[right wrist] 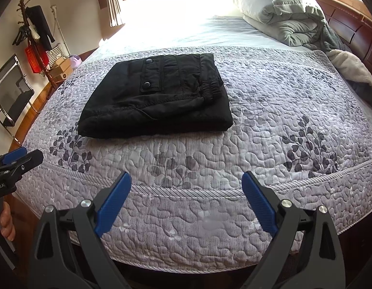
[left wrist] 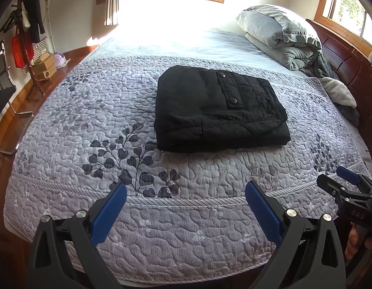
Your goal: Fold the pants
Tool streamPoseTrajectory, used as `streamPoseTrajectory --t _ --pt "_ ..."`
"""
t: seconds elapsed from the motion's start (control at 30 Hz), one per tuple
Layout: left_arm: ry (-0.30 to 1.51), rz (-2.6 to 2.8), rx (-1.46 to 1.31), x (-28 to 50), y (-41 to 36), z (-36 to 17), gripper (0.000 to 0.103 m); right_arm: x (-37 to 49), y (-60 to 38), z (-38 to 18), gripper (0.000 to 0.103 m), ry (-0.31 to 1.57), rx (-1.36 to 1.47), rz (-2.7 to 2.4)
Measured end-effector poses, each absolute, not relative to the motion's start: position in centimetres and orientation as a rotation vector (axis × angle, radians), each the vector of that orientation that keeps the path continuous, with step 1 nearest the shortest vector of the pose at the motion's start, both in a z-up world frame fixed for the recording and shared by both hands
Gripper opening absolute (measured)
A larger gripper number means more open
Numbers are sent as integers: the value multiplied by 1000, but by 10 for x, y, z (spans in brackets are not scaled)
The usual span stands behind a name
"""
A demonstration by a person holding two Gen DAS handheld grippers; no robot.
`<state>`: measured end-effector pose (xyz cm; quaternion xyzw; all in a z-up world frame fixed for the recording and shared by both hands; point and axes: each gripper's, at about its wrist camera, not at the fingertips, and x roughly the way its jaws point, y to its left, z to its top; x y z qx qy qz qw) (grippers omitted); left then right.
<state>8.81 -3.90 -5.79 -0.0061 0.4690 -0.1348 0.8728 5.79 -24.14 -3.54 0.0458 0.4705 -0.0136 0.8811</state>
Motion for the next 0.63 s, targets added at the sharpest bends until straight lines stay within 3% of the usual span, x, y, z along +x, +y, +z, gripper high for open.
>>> streamPoseTrajectory --t 0.63 --pt "992 -268 -17 89 -39 -60 99 60 -246 -42 93 999 108 -41"
